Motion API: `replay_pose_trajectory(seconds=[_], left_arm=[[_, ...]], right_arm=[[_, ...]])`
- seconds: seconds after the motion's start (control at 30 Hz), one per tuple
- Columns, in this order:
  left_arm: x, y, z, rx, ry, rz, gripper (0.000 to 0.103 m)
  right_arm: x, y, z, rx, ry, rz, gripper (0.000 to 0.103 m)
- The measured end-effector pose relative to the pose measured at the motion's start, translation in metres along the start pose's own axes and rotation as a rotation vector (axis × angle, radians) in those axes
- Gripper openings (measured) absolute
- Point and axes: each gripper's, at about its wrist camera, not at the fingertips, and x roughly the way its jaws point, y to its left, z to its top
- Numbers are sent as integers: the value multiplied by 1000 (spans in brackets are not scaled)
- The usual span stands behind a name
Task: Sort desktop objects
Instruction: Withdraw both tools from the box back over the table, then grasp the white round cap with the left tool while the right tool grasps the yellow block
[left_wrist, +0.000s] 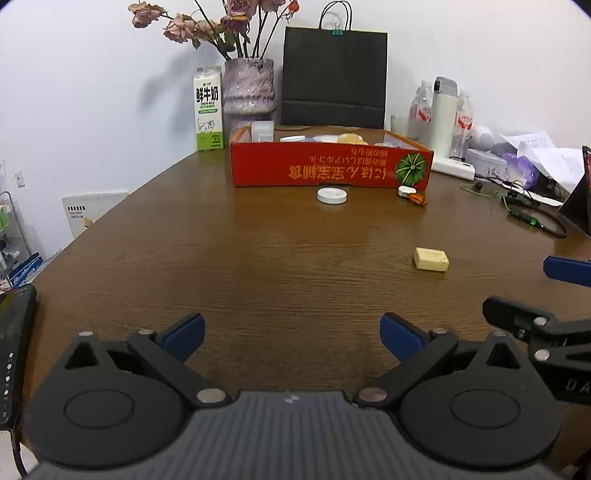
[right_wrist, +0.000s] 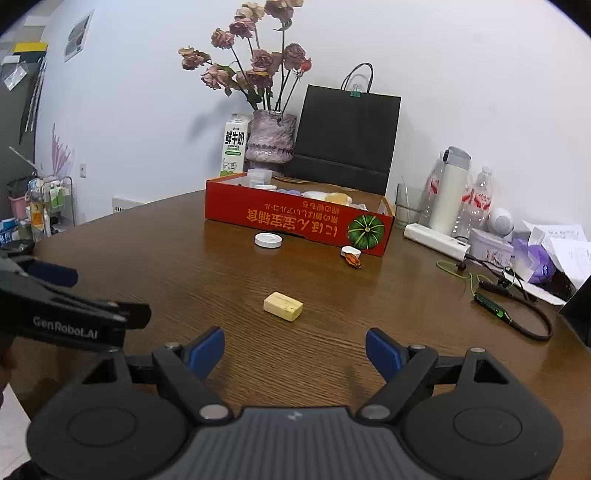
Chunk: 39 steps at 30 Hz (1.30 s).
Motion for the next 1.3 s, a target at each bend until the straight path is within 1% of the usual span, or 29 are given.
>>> replay_pose_trajectory(seconds=[0.2, 0.23, 0.3, 0.37, 0.43, 0.57, 0.77, 0.8, 0.83, 0.87, 0.9, 1.0, 1.03, 1.07, 1.1, 1.17, 1.27, 1.3], left_arm=[[3, 2, 2, -7, 4, 1, 103], [5, 1, 3, -5, 9, 2, 103], [8, 1, 6, -5, 16, 6, 103], [10, 2, 8, -11, 17, 5, 103], [13, 3, 10, -21, 16, 7, 103], [26, 7, 21, -52, 18, 0, 102], [49, 12, 44, -85, 5, 4, 99], [53, 13, 49, -86, -1, 5, 99], [58, 13, 54, -83, -9, 5, 99], [65, 13, 59, -79, -9, 9, 99], [72, 12, 65, -76, -9, 10, 99], [94, 11, 81, -108, -26, -29, 93], [103, 10, 88, -120, -30, -54, 90], [115, 8, 95, -127, -22, -75, 86], [127, 4, 102, -126, -7, -87, 85], [153, -7, 116, -95, 10, -90, 78], [182, -24, 129, -28, 33, -86, 76], [190, -28, 131, -10, 39, -98, 76]], right_arm=[[8, 0, 2, 8, 28, 9, 77], [11, 0, 3, 10, 38, 4, 76], [18, 0, 4, 16, 62, 4, 67], [24, -2, 6, 28, 79, 16, 65], [32, -4, 10, 40, 94, 22, 65], [51, -5, 19, 67, 131, 23, 64], [89, -5, 32, 116, 177, 56, 54], [95, -6, 34, 122, 183, 55, 50], [102, -7, 36, 130, 193, 54, 46], [107, -7, 38, 131, 194, 49, 37], [111, -7, 40, 127, 192, 41, 34], [121, -12, 45, 136, 179, 40, 34], [123, -15, 47, 136, 171, 33, 34], [126, -18, 50, 135, 163, 24, 34], [128, -22, 52, 136, 154, 17, 34], [133, -33, 58, 150, 134, 9, 34], [139, -48, 64, 174, 107, 3, 34], [140, -51, 66, 180, 100, 3, 34]])
